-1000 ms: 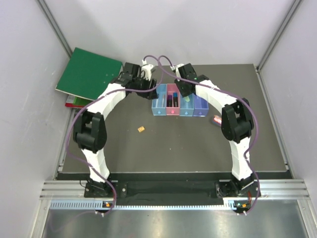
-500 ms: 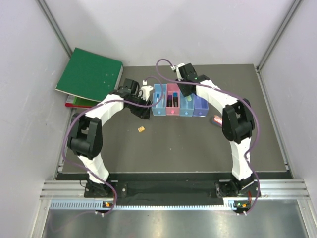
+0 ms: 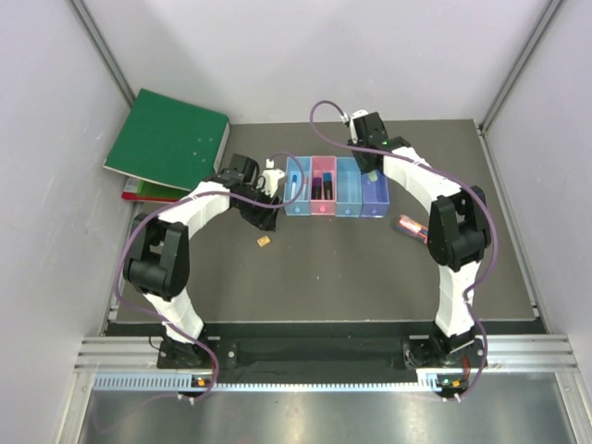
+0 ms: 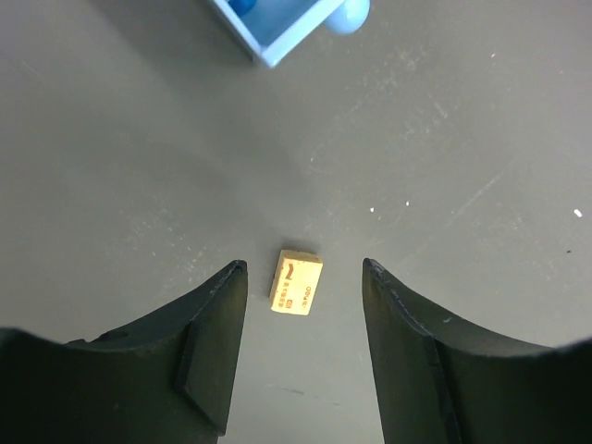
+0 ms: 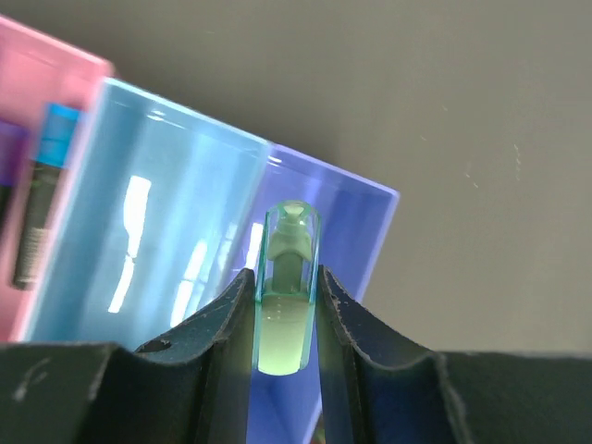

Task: Sort the stationery into containers
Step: Place the stationery in the storage box.

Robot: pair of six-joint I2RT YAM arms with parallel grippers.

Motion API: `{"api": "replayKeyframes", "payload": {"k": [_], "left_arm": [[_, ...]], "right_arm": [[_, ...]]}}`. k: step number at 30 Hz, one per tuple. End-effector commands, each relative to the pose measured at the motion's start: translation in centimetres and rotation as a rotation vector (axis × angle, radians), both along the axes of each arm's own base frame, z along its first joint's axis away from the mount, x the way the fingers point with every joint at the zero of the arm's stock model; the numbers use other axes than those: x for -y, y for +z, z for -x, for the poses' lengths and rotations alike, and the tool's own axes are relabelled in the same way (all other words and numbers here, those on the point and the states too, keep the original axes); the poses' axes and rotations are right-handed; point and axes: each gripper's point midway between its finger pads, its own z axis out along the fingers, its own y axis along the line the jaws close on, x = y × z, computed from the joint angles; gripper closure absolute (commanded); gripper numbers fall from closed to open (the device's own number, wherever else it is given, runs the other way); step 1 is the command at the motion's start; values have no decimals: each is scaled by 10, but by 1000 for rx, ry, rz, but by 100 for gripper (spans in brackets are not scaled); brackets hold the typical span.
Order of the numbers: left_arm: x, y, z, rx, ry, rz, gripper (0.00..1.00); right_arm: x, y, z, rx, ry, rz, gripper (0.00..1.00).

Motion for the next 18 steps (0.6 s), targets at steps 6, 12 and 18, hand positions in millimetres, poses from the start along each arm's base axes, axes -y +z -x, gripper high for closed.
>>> {"api": "replayKeyframes", "payload": {"k": [6,12,18], "left_arm": [[-6,12,0,57,-20,-11,43],[-11,9,3,53,-22,-25,40],[-14,5,5,44,-19,-29,37]], "right_arm": [[27,17,-10,50,-51,-4,100],[25,1,-9,17,-43,4,100],[24,-12,-6,-15,-36,6,100]]}}
